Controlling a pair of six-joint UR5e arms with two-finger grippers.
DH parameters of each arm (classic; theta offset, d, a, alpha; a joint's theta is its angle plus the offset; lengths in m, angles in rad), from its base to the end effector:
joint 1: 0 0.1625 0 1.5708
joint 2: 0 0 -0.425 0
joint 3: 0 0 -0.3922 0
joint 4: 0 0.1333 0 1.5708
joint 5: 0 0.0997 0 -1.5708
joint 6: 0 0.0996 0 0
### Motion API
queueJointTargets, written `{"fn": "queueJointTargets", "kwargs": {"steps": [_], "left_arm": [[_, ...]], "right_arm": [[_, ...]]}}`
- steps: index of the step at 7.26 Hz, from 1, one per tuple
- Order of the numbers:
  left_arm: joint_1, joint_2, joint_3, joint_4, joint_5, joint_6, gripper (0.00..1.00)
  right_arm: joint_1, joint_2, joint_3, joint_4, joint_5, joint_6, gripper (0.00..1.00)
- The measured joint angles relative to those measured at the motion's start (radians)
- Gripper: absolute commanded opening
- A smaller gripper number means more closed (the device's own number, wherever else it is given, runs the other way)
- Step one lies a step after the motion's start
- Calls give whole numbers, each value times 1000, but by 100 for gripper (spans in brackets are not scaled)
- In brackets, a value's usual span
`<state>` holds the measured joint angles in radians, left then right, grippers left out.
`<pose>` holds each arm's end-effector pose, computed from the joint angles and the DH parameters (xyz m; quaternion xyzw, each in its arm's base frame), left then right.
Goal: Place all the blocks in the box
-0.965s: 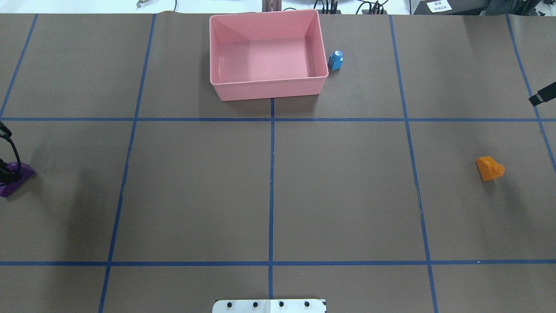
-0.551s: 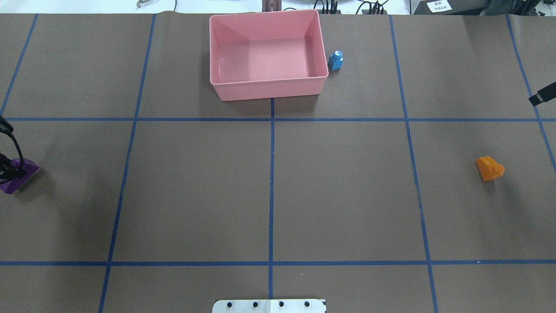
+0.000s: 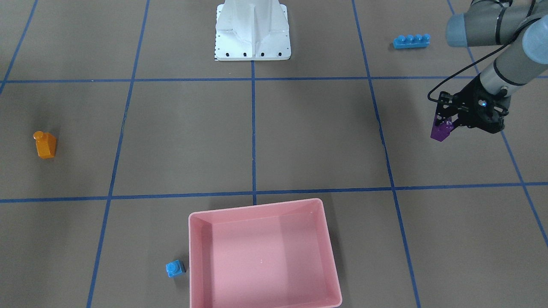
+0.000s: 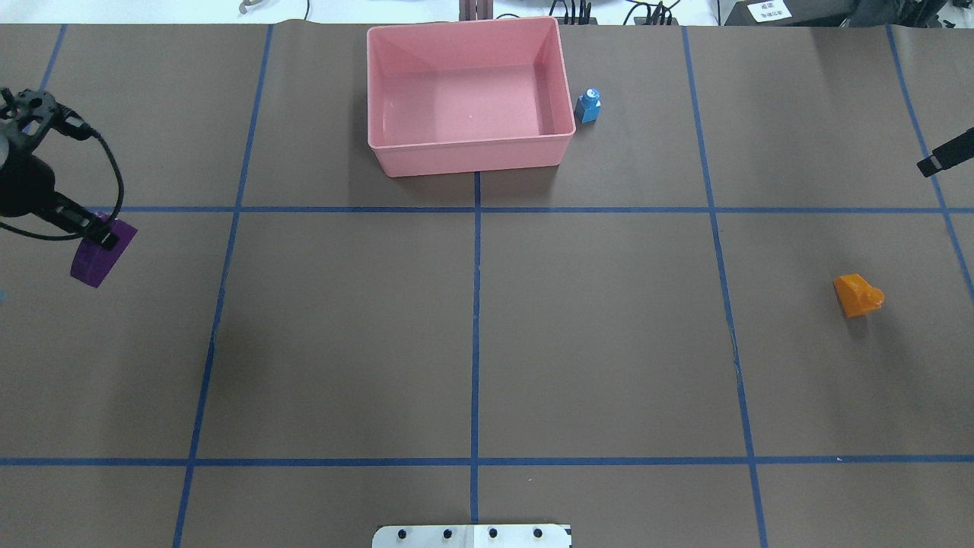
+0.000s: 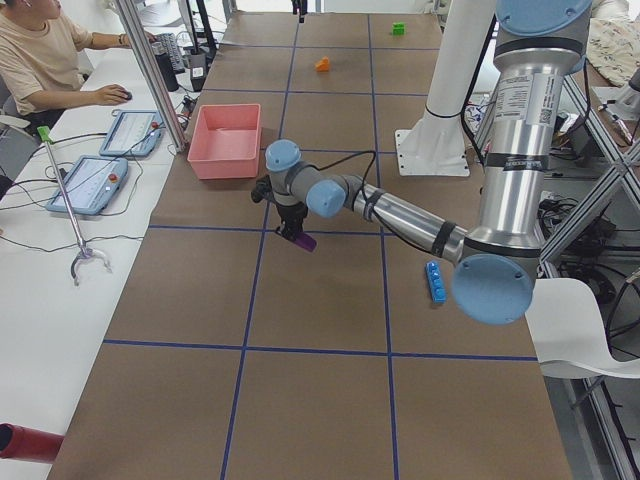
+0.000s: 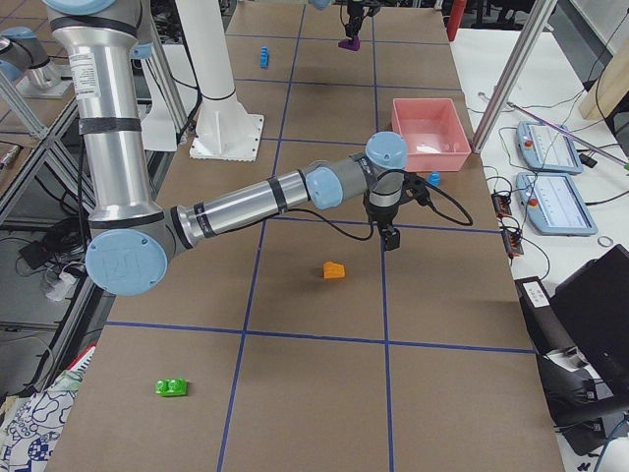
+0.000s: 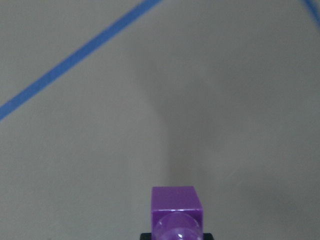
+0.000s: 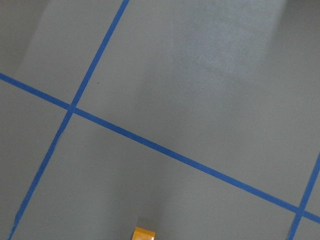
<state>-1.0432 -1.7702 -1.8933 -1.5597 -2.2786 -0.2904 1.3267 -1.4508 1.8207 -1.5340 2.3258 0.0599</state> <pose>0.2167 -0.5081 0.4008 0.0841 0.4019 0.1943 0.8909 -0.0666 -0.5366 0.4698 0.1309 -0.3853 -0.1579 0.8997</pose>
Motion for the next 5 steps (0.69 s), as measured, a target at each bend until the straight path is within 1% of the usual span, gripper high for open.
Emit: {"fn": "queueJointTargets", "kwargs": {"steps": [1, 2, 3, 4, 5], "left_arm": [[2, -140, -3, 135, -1, -82, 0], [15, -283, 32, 222, -2, -185, 0], [36, -406, 104, 251, -1, -282, 0], [58, -530, 208, 258, 1, -367, 0], [75, -632, 317, 240, 3, -437, 0]], "right_arm": [[-12, 22, -3, 0, -1, 32, 100], [-25, 45, -8, 0, -5, 59, 100], [-35, 63, -13, 0, -10, 77, 100], [-43, 77, -20, -1, -14, 89, 100], [-48, 86, -25, -1, -15, 94, 100]]}}
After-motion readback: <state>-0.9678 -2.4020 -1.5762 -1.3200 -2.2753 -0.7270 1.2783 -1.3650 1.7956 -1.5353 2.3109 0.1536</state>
